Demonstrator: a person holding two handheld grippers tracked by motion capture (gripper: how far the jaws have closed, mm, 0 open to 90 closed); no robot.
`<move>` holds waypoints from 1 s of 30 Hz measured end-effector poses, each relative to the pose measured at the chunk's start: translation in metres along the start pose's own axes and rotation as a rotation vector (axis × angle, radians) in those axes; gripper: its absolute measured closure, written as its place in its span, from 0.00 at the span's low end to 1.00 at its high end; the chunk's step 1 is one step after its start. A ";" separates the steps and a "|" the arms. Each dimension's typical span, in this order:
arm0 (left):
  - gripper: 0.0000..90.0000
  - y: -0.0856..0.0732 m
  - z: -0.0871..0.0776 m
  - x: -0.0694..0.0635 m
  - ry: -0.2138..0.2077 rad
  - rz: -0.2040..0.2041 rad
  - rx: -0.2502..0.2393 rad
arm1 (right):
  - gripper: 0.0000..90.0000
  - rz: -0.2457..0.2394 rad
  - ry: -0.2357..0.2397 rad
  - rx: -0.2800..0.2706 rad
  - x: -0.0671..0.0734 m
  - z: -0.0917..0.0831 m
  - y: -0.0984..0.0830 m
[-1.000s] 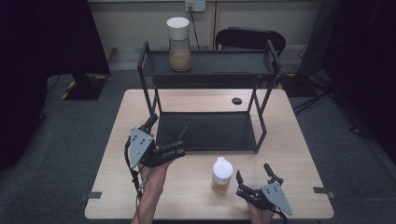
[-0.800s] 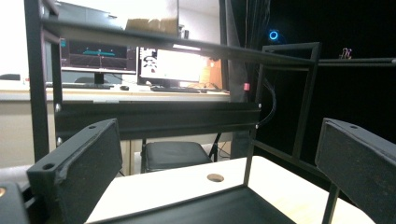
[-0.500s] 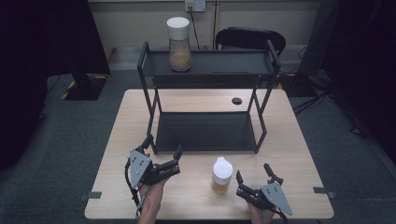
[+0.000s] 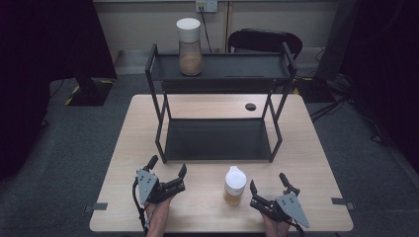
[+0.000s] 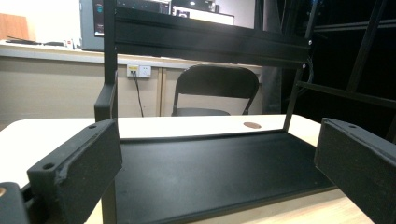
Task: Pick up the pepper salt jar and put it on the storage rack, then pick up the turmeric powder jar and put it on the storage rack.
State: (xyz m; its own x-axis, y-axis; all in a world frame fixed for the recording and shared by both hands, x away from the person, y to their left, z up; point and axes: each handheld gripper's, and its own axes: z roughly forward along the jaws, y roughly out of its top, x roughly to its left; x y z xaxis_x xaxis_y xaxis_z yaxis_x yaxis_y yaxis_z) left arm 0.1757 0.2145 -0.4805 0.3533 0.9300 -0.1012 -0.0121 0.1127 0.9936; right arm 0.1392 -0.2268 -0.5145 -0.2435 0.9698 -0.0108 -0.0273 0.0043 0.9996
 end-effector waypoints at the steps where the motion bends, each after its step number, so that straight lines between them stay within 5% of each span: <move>1: 0.00 -0.004 -0.001 0.000 -0.004 0.009 -0.005 | 0.00 0.000 0.000 0.000 0.000 0.000 0.000; 10: 0.01 -0.032 -0.005 -0.002 -0.019 0.074 0.013 | 0.00 0.000 0.001 -0.001 0.000 0.000 0.000; 13: 0.01 -0.033 -0.005 -0.002 -0.018 0.064 0.042 | 0.00 0.000 0.001 -0.001 0.000 0.000 0.000; 30: 0.00 -0.037 -0.006 -0.010 0.021 0.096 0.030 | 0.00 0.000 -0.002 0.000 0.000 0.000 0.000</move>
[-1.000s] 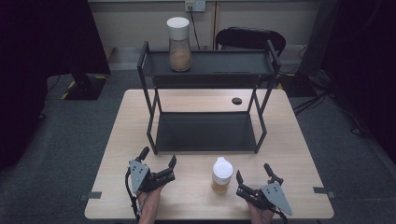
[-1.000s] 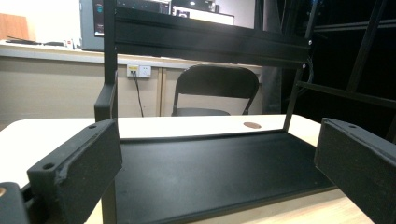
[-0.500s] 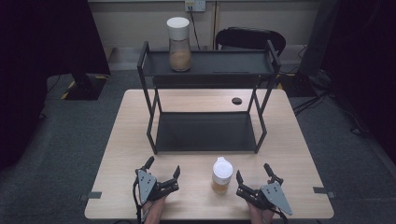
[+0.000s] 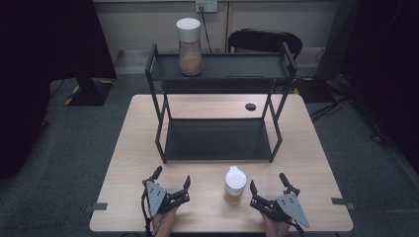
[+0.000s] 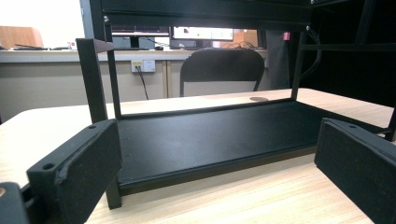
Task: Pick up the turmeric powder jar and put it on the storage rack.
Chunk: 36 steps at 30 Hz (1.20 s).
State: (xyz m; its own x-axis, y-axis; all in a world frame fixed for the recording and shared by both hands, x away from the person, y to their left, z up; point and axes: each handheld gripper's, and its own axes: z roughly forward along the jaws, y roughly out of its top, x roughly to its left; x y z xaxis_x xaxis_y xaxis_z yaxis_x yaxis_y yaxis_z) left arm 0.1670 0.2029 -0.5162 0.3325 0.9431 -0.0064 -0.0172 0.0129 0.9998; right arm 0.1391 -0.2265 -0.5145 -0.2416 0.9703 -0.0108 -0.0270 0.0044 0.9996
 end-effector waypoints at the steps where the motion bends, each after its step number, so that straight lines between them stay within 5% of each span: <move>1: 0.01 0.000 0.000 0.000 0.001 0.000 0.000 | 0.01 0.000 0.000 0.000 0.000 0.000 0.000; 16: 0.01 0.000 0.000 -0.001 0.007 0.001 0.001 | 0.01 0.009 -0.009 0.000 0.000 -0.001 0.003; 25: 0.01 0.000 0.000 -0.002 0.010 0.001 0.001 | 0.00 -0.002 -0.021 -0.006 -0.004 -0.005 0.019; 36: 0.01 0.000 0.000 -0.002 0.014 0.000 0.000 | 0.01 -0.009 0.005 -0.026 0.007 -0.013 0.041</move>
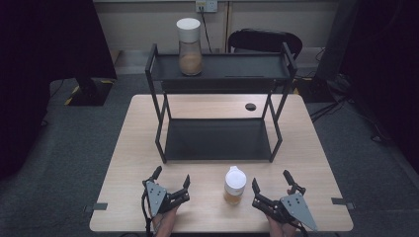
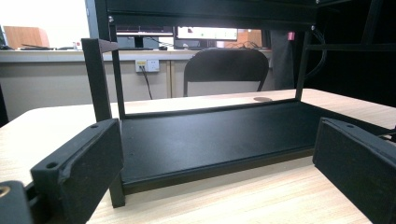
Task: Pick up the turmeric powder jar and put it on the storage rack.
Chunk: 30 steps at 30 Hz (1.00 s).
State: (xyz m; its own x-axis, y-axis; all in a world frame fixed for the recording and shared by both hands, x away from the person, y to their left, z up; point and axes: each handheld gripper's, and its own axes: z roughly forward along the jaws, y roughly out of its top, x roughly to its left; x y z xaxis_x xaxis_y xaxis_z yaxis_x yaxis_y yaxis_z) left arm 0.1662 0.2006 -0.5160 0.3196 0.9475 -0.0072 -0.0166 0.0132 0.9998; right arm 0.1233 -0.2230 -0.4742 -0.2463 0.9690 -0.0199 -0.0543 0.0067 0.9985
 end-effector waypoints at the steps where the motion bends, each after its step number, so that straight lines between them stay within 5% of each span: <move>1: 0.01 0.000 0.000 0.000 0.000 0.000 0.000 | 0.01 0.006 0.005 0.000 0.001 -0.001 0.002; 18: 0.01 0.000 0.000 -0.001 0.004 0.000 0.000 | 0.03 0.021 0.080 -0.011 0.031 -0.004 0.019; 30: 0.02 0.000 0.000 -0.001 0.003 0.002 0.001 | 0.05 0.004 0.089 0.004 0.057 0.001 0.007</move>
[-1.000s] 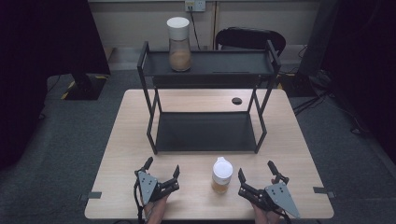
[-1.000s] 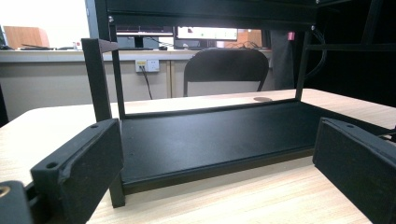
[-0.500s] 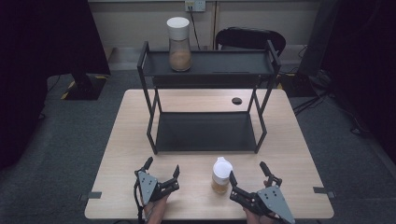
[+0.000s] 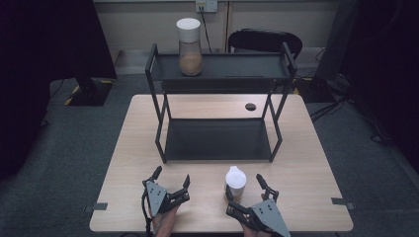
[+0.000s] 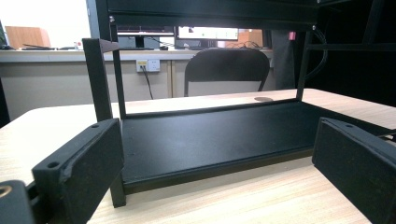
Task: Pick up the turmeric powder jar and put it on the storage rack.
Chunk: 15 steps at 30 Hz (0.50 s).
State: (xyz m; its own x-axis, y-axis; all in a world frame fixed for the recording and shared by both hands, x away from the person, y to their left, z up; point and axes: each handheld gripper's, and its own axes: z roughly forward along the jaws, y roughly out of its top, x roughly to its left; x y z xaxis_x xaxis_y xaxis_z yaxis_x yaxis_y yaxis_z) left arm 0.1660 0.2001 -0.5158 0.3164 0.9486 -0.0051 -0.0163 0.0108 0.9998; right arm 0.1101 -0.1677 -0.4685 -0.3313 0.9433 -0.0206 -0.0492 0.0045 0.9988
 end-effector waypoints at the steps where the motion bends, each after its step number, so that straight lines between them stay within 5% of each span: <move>1: 0.02 0.000 0.000 0.000 -0.001 0.000 0.000 | 0.05 0.001 -0.002 0.005 0.001 0.001 -0.001; 15: 0.02 0.000 0.000 0.000 -0.002 0.000 0.000 | 0.14 0.018 -0.019 0.107 0.010 0.014 -0.008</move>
State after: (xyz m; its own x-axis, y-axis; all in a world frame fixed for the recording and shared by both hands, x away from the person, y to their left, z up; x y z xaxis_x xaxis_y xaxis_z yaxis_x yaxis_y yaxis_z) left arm 0.1661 0.2004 -0.5159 0.3182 0.9480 -0.0053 -0.0167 0.0111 0.9998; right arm 0.1207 -0.1536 -0.4757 -0.3129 0.9498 -0.0030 0.0579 0.0223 0.9981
